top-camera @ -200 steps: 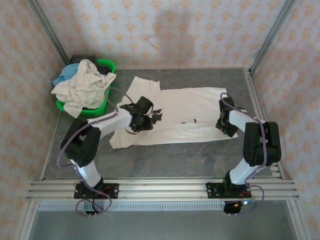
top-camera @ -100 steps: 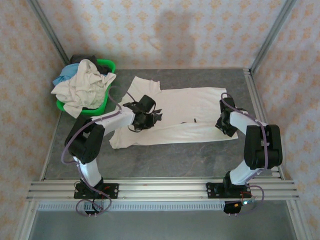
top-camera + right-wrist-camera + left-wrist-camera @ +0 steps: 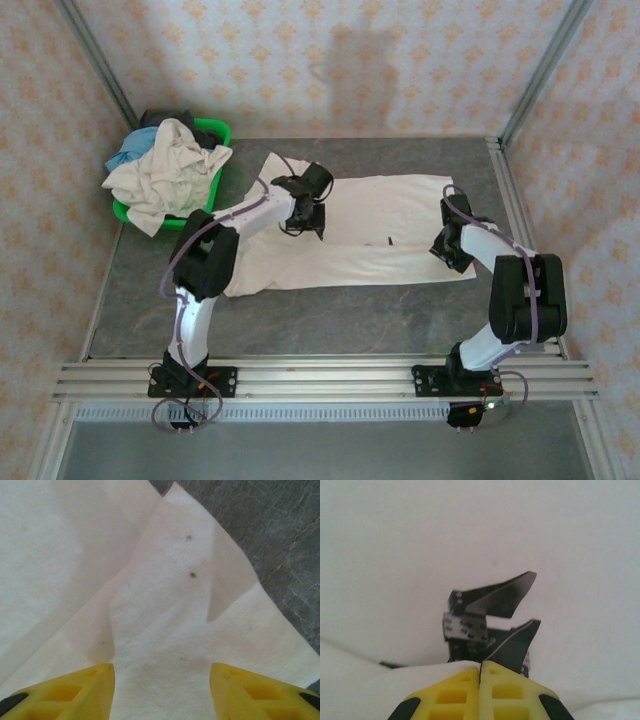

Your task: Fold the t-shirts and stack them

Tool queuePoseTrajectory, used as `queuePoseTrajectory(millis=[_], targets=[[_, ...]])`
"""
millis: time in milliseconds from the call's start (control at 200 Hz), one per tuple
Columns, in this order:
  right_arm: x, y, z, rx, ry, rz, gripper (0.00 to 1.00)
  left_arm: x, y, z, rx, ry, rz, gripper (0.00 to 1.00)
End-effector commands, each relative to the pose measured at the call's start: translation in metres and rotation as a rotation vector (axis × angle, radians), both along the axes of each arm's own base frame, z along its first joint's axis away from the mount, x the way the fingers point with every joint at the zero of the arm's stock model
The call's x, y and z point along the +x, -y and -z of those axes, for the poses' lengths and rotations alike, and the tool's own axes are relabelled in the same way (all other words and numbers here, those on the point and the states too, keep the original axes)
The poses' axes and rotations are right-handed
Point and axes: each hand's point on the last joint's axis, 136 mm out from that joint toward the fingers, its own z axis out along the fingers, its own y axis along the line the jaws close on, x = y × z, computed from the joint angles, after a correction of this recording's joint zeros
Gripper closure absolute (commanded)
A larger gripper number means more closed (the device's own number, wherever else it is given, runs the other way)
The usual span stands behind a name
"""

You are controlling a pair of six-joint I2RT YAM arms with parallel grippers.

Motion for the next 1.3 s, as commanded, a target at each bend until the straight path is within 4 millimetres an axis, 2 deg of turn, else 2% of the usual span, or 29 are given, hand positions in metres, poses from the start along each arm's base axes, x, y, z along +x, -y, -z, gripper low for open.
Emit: queuePoseTrajectory(millis=[0,75,120,155,225,250,415,470,525,535,581,616,681,736,856,966,1076,1166,1291], targets=[[-0.008,0.001,-0.004,0.0,0.0,-0.006,0.47,0.011,0.004,-0.007,0.061,0.006,0.059,1.0],[-0.009,-0.001,-0.005,0.007,0.007,-0.012,0.47,0.019,0.008,-0.005,0.072,0.004,0.071,1.0],[-0.009,-0.002,-0.008,0.008,0.011,-0.016,0.47,0.023,0.012,-0.006,0.071,0.002,0.084,0.89],[-0.009,-0.003,-0.009,0.009,0.014,-0.024,0.47,0.024,0.013,-0.007,0.076,0.0,0.088,0.74],[-0.008,-0.007,-0.013,0.008,0.024,-0.041,0.46,0.028,0.011,-0.013,0.091,0.014,0.087,0.33],[-0.008,-0.008,-0.014,0.005,0.027,-0.046,0.46,0.029,0.01,-0.016,0.092,0.022,0.087,0.25],[0.002,-0.025,-0.034,-0.004,0.092,-0.11,0.46,0.026,-0.009,-0.054,0.064,0.079,0.063,0.19],[0.011,-0.046,-0.043,0.023,0.147,-0.187,0.45,0.018,-0.023,-0.07,0.042,0.11,0.041,0.18],[0.021,-0.085,-0.057,0.066,0.215,-0.33,0.44,0.002,-0.045,-0.077,0.021,0.118,0.012,0.16],[0.023,-0.092,-0.06,0.071,0.227,-0.358,0.44,-0.001,-0.05,-0.086,0.01,0.142,0.001,0.15],[0.027,-0.128,-0.073,0.071,0.284,-0.483,0.43,-0.022,-0.08,-0.081,0.009,0.136,-0.06,0.12],[0.029,-0.153,-0.08,0.063,0.324,-0.569,0.38,-0.039,-0.104,-0.08,-0.009,0.142,-0.118,0.08],[0.034,-0.191,-0.09,0.064,0.384,-0.69,0.32,-0.074,-0.143,-0.071,-0.025,0.145,-0.228,0.0],[0.04,-0.216,-0.091,0.073,0.415,-0.757,0.3,-0.102,-0.163,-0.063,-0.007,0.155,-0.28,0.0],[0.059,-0.258,-0.083,0.093,0.419,-0.862,0.29,-0.151,-0.181,-0.041,-0.007,0.119,-0.361,0.0],[0.074,-0.285,-0.065,0.076,0.375,-0.918,0.27,-0.181,-0.196,-0.02,0.02,0.097,-0.418,0.0],[0.085,-0.305,-0.047,0.078,0.336,-0.958,0.25,-0.192,-0.198,0.001,0.008,0.077,-0.436,0.02],[0.089,-0.315,-0.035,0.062,0.298,-0.982,0.23,-0.194,-0.197,0.016,0.014,0.038,-0.433,0.15],[0.09,-0.327,-0.025,0.019,0.268,-1.03,0.22,-0.191,-0.195,0.024,0.026,-0.003,-0.412,0.46]])
